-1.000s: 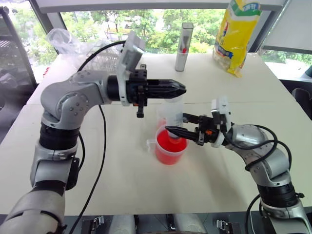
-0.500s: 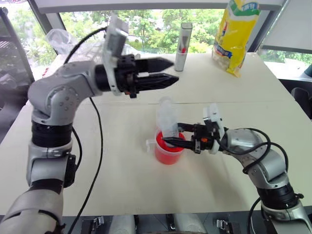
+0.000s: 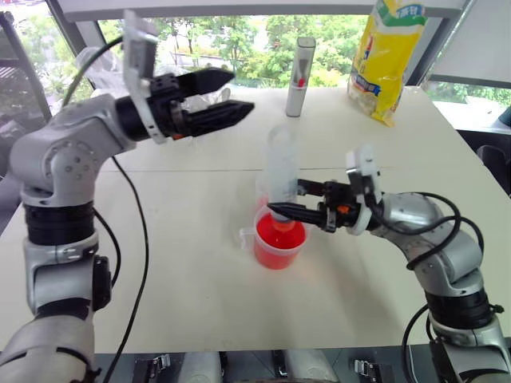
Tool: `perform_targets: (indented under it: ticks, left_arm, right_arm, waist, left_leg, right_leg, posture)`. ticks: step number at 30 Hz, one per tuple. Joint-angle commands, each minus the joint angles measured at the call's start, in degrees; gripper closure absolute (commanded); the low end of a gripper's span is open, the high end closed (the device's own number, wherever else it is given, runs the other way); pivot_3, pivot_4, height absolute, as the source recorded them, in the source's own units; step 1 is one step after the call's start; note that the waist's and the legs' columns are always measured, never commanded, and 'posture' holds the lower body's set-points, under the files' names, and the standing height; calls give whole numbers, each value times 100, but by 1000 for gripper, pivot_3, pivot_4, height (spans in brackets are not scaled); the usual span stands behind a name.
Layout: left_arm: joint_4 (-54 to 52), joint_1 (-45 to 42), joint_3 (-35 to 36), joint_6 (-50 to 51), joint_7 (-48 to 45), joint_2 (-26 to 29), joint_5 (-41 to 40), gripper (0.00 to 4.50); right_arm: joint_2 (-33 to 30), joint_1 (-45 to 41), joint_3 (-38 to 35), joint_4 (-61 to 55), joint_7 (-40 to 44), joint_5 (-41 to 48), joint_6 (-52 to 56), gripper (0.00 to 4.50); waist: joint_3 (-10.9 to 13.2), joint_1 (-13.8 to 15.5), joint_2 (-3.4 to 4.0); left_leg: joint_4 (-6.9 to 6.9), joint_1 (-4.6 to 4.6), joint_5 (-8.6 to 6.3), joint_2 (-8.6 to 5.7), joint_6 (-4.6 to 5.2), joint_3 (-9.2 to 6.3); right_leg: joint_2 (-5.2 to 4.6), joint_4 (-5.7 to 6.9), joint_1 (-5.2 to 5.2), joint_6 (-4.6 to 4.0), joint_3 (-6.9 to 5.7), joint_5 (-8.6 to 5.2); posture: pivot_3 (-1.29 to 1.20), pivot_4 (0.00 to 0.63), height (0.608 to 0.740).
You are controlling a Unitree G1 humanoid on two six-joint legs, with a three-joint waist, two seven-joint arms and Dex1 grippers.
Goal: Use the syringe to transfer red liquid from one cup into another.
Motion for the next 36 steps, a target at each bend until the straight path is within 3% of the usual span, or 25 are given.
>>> perform_targets:
  ticks: [1, 8, 14, 25, 36]
  left_arm:
    - [-39, 74, 320, -171, 97, 195, 83, 31]
    - [-129, 271, 373, -247, 233, 193, 106, 31]
    - [-202, 286, 265, -314, 254, 71, 150, 31]
    - [-65, -199, -113, -557, 340, -354, 341, 31]
    - [727, -868, -676, -785, 498, -1239, 904, 31]
  right_arm:
    - [-87, -327, -396, -272, -119, 425, 165, 3113]
    - [-35, -1482, -724, 402, -239, 989, 539, 3113]
    - [324, -2277, -267, 2090, 298, 223, -189, 3113]
    - [1140, -2416, 237, 4476, 882, -1141, -1972, 3113]
    - [1251, -2364, 113, 4641, 963, -1398, -2208, 3113]
  waist:
    - [0, 9, -1]
    - [0, 15, -1]
    - [-1, -1, -3]
    - [0, 12, -1]
    - [1, -22, 1]
  left_leg:
    - [0, -1, 0, 0, 0, -1]
    - [2, -1, 0, 2, 0, 0]
    - [1, 2, 0, -1, 0, 3]
    - [1, -6, 0, 1, -1, 4]
    - [-1, 5, 2, -1, -3, 9]
  right_leg:
    - [0, 0, 0, 0, 0, 0]
    - [-7, 2, 0, 0, -1, 0]
    - [-3, 4, -1, -1, -4, 0]
    - [-6, 7, -8, -1, -2, 0]
    - [-2, 26, -12, 0, 3, 1]
  posture:
    - [0, 150, 740]
    - [0, 150, 740]
    - [0, 150, 740]
    - [0, 150, 740]
    - [0, 150, 740]
